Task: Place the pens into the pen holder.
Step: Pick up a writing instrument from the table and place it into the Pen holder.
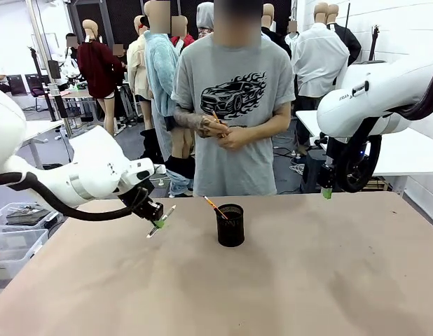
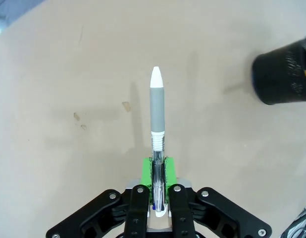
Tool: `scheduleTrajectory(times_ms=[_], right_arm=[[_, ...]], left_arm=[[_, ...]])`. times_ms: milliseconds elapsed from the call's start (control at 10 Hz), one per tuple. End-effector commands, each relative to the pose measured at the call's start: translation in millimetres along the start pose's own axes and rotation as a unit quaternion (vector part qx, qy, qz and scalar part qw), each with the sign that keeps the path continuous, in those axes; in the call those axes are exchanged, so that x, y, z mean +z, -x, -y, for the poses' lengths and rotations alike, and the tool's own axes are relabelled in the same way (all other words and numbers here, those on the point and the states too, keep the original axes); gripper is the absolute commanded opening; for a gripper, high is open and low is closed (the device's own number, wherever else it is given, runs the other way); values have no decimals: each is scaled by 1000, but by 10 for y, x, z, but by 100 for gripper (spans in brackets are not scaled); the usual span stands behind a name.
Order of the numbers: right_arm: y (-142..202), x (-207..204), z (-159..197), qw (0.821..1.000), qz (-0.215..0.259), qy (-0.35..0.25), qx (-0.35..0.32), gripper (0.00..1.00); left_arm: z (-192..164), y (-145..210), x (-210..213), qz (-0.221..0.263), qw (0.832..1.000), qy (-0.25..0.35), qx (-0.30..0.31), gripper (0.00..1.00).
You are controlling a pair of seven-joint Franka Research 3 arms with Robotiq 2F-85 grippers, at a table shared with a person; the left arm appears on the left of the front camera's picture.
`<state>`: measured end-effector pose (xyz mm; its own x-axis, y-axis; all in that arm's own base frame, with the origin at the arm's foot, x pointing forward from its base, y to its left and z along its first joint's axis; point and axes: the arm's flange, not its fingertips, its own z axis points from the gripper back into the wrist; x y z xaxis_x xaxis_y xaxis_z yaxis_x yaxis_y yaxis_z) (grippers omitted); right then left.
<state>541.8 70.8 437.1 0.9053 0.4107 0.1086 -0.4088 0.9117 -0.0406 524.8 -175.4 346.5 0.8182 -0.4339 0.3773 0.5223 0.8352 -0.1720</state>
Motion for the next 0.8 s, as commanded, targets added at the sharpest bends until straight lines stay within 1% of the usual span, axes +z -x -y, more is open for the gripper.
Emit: scheduleTrajectory(times_ms=[0,100,300,400,600,700], right_arm=[[-3,-1,8,1000,5,-6,5,100],[-3,-1,8,1000,5,-6,5,100],[-3,-1,8,1000,5,-6,5,100],[-3,-1,8,1000,5,-6,5,100],[-3,-1,8,1000,5,-6,5,100],[-3,-1,8,1000,5,-6,5,100]], left_arm=[[-83,236,116,43,994,82,-60,0],[-89,248,143,61,986,130,-89,0],[-169,284,162,100,971,191,-105,0],[-228,322,186,126,960,220,-116,0],[-274,364,174,151,952,235,-122,0],[-284,386,163,177,944,245,-132,0]])
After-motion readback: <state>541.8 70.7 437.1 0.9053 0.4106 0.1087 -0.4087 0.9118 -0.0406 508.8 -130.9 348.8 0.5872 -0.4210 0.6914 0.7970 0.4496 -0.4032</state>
